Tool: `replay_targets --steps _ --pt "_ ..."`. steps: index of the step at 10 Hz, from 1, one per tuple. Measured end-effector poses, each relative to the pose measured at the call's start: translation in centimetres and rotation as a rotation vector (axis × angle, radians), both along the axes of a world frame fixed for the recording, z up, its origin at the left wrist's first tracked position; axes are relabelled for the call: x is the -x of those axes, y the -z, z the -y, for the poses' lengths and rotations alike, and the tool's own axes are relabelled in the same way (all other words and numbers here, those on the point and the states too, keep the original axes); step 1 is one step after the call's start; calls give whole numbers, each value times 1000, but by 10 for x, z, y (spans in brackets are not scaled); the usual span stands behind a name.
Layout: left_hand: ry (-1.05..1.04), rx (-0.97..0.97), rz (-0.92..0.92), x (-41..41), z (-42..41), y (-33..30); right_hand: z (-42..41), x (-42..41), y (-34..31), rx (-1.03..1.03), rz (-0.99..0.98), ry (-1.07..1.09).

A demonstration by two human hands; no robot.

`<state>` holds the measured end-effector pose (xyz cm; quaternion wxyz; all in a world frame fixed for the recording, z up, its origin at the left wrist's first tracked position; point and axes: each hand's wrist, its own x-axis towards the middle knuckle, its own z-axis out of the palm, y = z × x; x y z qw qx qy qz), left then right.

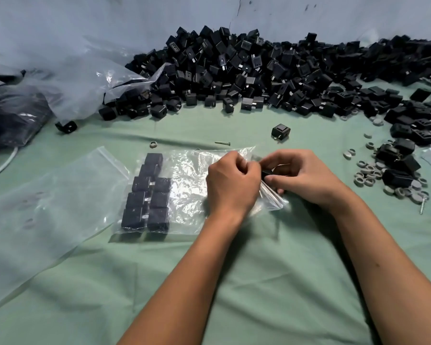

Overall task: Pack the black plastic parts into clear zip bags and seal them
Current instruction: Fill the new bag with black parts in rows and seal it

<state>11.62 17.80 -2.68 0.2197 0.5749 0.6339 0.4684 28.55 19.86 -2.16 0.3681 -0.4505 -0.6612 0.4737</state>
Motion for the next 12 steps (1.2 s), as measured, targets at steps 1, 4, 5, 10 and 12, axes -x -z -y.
replay_targets --steps 1,4,5,10,12 --pt "74 -130 -66 -2 5 -5 3 7 -2 -45 53 -60" --pt "204 -226 80 13 5 -26 -8 64 -22 4 65 -179" --pt "246 -193 205 23 2 -33 1 96 -34 -89 -49 237" --pt "-222 -205 715 145 -20 -30 -48 142 -35 -143 529 -420" --pt "-675 46 303 173 -30 -5 -62 138 -33 -21 516 -449"
